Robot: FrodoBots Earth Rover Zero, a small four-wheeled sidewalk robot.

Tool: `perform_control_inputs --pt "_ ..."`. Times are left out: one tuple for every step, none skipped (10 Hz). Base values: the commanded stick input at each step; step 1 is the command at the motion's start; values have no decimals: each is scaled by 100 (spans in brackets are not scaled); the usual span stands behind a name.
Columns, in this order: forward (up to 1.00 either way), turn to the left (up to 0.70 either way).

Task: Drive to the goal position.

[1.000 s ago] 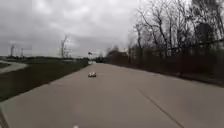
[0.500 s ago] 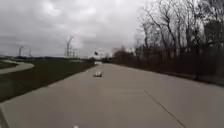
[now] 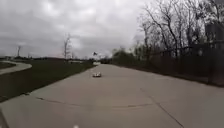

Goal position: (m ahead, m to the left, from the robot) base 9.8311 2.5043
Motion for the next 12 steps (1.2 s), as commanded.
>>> perform_control_inputs --pt "100 0" --pt "100 0" --pt "100 0" --pt "100 0" --pt "100 0" --pt "100 0" --pt "100 0" --pt "100 0" --pt "100 0" --pt "100 0" --pt "100 0" --pt "100 0"
